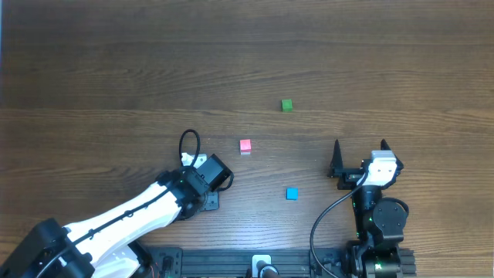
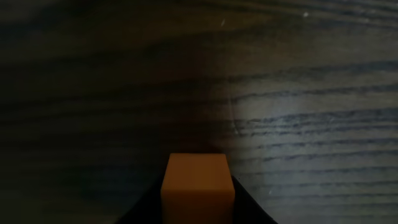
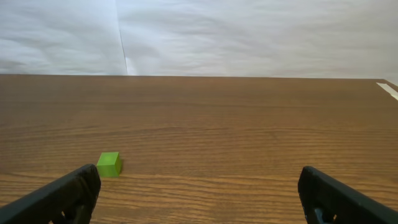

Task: Stack Cubes

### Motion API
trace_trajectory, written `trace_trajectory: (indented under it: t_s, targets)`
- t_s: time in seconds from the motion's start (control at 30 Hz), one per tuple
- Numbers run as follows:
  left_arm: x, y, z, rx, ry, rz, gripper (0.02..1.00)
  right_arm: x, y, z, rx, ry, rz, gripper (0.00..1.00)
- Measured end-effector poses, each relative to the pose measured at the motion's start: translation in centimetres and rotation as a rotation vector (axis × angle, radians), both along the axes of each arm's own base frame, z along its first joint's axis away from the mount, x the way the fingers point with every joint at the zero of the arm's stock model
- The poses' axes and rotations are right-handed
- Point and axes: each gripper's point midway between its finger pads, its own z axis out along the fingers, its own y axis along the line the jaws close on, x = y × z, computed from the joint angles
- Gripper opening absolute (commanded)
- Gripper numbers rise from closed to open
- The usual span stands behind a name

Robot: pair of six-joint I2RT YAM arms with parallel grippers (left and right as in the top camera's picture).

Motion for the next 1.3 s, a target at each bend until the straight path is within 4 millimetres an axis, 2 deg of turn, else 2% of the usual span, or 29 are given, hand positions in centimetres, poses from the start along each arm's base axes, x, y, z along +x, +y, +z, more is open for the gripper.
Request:
trace_trajectory:
  t_s: [0.13, 0.33, 0.47, 0.53, 0.7, 0.87, 1.3]
  targets:
    - [1.5, -1.3, 2.7, 0.002, -0.011, 0.001, 0.042, 0.0, 0.0, 0.0, 0.0, 0.0, 0.0, 0.991]
    - [7.0, -6.5, 10.2, -0.062, -0.099, -0.003, 0.04, 0.0, 0.0, 0.0, 0.0, 0.0, 0.0, 0.991]
    - [10.0, -9.4, 12.9, -0.078, -0.125, -0.004, 0.04, 0.0, 0.0, 0.0, 0.0, 0.0, 0.0, 0.993]
    - [11.4, -10.9, 12.8, -0.078, -0.126, -0.005, 0.04, 0.0, 0.0, 0.0, 0.0, 0.0, 0.0, 0.991]
    - [12.4, -11.9, 10.1, -0.034, -0.079, -0.005, 0.04, 0.0, 0.0, 0.0, -0.001, 0.0, 0.0, 0.991]
    - [12.7, -11.7, 7.9, -0.012, -0.031, 0.01, 0.04, 0.0, 0.0, 0.0, 0.0, 0.0, 0.0, 0.991]
    - [12.7, -11.3, 6.3, -0.003, 0.022, 0.026, 0.04, 0.0, 0.0, 0.0, 0.0, 0.0, 0.0, 0.993]
